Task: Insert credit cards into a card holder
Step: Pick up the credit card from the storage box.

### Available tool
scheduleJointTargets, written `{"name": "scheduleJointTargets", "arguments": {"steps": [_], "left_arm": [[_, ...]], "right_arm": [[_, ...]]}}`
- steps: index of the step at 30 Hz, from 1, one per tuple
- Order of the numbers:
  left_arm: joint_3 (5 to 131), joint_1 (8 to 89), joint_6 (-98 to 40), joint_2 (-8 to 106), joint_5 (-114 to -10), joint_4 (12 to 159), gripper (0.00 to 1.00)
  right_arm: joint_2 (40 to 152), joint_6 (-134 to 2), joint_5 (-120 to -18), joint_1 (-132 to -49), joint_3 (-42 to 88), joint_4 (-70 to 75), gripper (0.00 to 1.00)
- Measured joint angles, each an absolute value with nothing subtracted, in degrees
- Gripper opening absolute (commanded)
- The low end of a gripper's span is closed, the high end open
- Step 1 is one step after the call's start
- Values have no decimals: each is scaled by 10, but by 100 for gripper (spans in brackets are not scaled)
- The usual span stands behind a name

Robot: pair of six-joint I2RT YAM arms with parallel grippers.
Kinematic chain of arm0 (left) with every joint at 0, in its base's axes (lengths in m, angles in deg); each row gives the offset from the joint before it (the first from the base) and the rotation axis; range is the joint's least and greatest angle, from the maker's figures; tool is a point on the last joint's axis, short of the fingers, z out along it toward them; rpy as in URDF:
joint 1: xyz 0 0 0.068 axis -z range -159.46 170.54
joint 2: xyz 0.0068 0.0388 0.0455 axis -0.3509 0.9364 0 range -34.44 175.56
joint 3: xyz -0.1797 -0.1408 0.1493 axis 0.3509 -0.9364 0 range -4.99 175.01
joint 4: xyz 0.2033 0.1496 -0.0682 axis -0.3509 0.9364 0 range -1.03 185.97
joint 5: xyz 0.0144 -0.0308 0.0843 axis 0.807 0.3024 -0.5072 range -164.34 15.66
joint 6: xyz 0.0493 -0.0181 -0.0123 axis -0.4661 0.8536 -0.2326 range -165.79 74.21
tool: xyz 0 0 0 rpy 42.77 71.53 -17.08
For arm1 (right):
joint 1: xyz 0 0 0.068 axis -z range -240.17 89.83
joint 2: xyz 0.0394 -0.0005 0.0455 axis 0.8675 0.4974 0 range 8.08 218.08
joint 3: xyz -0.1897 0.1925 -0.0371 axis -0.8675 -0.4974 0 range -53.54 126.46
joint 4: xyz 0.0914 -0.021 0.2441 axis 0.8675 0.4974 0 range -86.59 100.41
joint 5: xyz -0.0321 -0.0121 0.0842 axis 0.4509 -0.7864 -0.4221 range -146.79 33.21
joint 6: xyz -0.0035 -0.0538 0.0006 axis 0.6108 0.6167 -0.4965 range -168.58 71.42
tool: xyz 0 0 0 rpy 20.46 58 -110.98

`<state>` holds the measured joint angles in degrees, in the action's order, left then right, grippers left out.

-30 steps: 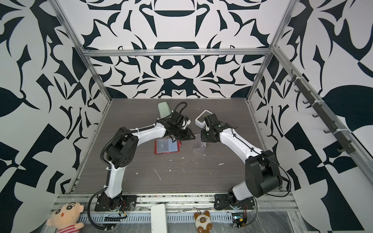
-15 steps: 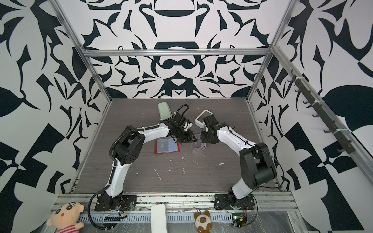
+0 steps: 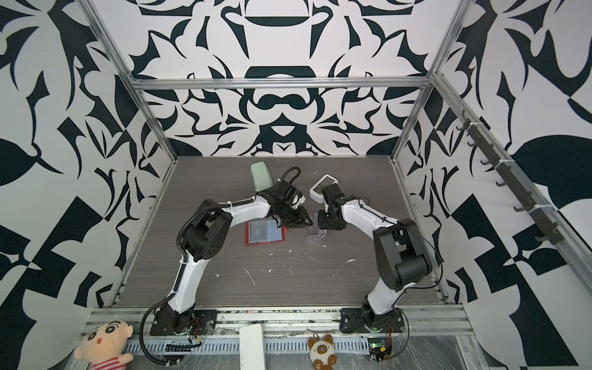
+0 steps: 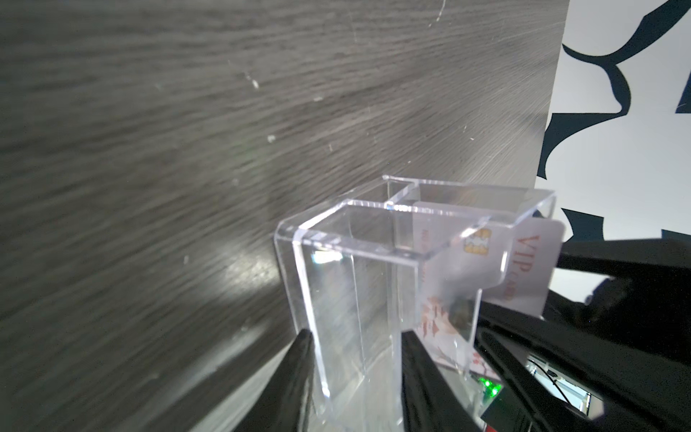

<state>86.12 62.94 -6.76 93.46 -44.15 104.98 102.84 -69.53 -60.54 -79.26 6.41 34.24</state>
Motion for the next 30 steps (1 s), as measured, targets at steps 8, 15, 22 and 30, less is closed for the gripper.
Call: {"name": "scheduleJointTargets", "arguments": {"steps": [8,15,22,30], "left_arm": [[861,629,-61,935,-444,1050,38],[861,629,-59,934,-448,1050,39],[861,630,-57,933,-453,1051,39],[861,631,-55,932,-460,1053,39]], "right_arm": [[1036,-691,-604,-793,77,351,43],[1038,-686,-604,-793,87,367,42],[1038,-680,-603,-793,94,383,41],[1038,-678,-603,-793,104,401,40]]}}
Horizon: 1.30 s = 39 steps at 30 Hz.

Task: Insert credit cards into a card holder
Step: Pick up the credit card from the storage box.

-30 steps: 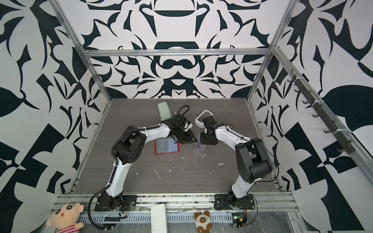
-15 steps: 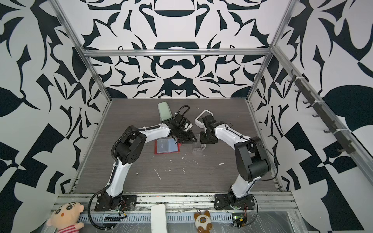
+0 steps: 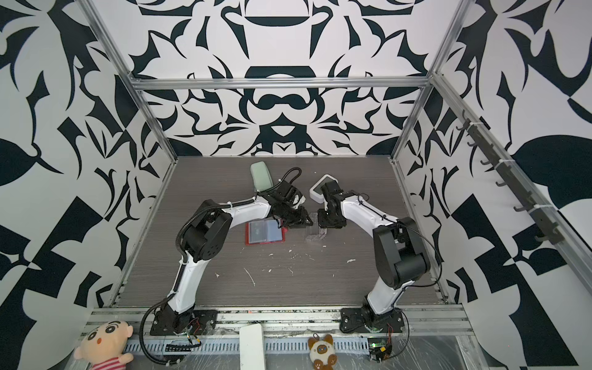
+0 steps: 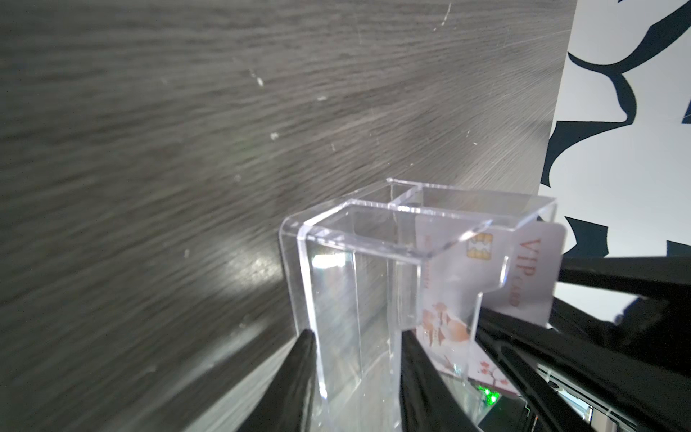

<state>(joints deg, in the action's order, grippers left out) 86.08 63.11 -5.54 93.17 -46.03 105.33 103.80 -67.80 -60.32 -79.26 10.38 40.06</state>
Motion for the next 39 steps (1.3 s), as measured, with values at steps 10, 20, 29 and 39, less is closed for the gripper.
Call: {"name": "scheduleJointTargets", "arguments": {"steps": [10,20,29,39], "left_arm": [[861,631,-54,931,-461,1054,39],[861,632,-53,931,-462,1054,39],[861,632,-53,931,-462,1054,39],[861,632,-52,931,-462,1054,39]], "right_arm": [[1031,-676,-601,-793,110,417,36],[1025,-675,-601,-793,113,423,29],[1006,-675,-594,-793,116,432,28],[1000,-674,-596,-794,122,435,10]]}}
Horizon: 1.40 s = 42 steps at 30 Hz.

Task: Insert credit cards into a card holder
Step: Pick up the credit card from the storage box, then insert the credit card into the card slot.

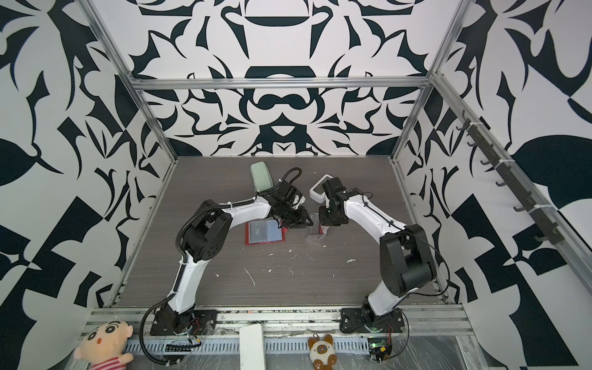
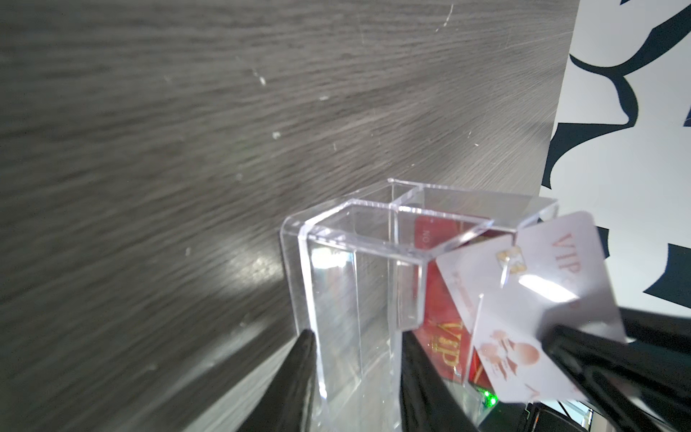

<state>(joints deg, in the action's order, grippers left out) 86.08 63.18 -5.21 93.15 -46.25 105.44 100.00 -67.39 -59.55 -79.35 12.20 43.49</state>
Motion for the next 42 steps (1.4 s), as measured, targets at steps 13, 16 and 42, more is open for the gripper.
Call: {"name": "scheduleJointTargets", "arguments": {"steps": [13,16,42], "left_arm": [[861,633,-53,931,-466,1056,45],[861,633,-60,928,-471,1063,53],[561,527,-111,565,-629,1075,61]], "right_arm": [[964,-676,-605,-794,125,435,0],[948,-676,-612,-794,124,433,0],[921,-729,-783,-862,59,220,0]]}}
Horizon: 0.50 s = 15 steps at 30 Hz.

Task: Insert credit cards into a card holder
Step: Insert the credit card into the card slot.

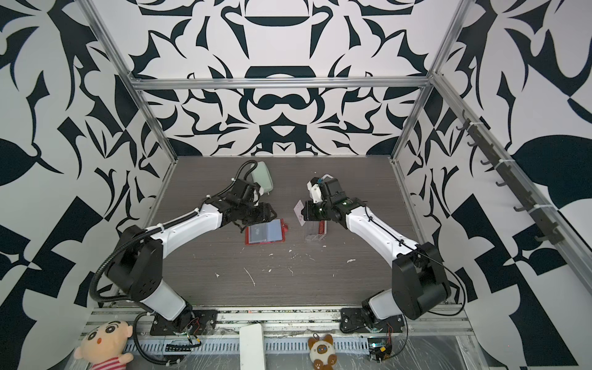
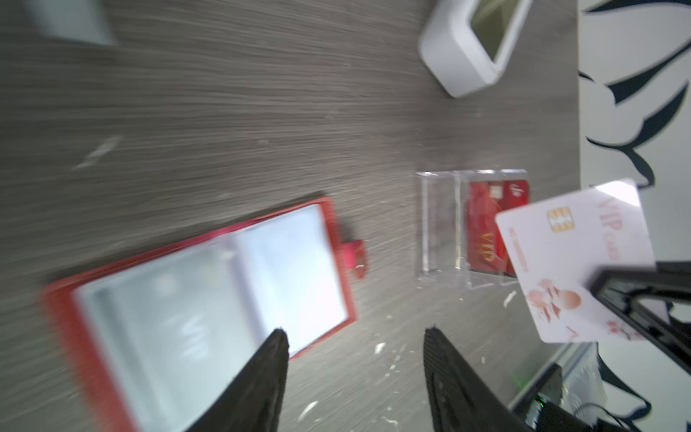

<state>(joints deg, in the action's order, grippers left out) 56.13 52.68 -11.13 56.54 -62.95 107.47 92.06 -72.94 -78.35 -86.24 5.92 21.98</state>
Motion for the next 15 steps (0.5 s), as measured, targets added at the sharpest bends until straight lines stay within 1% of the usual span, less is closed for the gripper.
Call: {"name": "scheduleJointTargets", "arguments": {"steps": [5,8,11,13,15], "left_arm": [[486,472,-111,506,-635,1073,61],[444,439,-111,484,-631,1069,59],[408,410,-109,480,-619,1057,58],[391,397,-106,481,-610,1050,54],[383,389,-102,487,-599,1042,53]], "right_arm": [[953,-745,-794,-889,59,186,0],[971,-760,-804,-903,58,156,0],[988,-777,-814,-914,52,120,0],[1002,-790,-822,-920,47,96,0],[1017,-802,-827,-927,42,74,0]]}}
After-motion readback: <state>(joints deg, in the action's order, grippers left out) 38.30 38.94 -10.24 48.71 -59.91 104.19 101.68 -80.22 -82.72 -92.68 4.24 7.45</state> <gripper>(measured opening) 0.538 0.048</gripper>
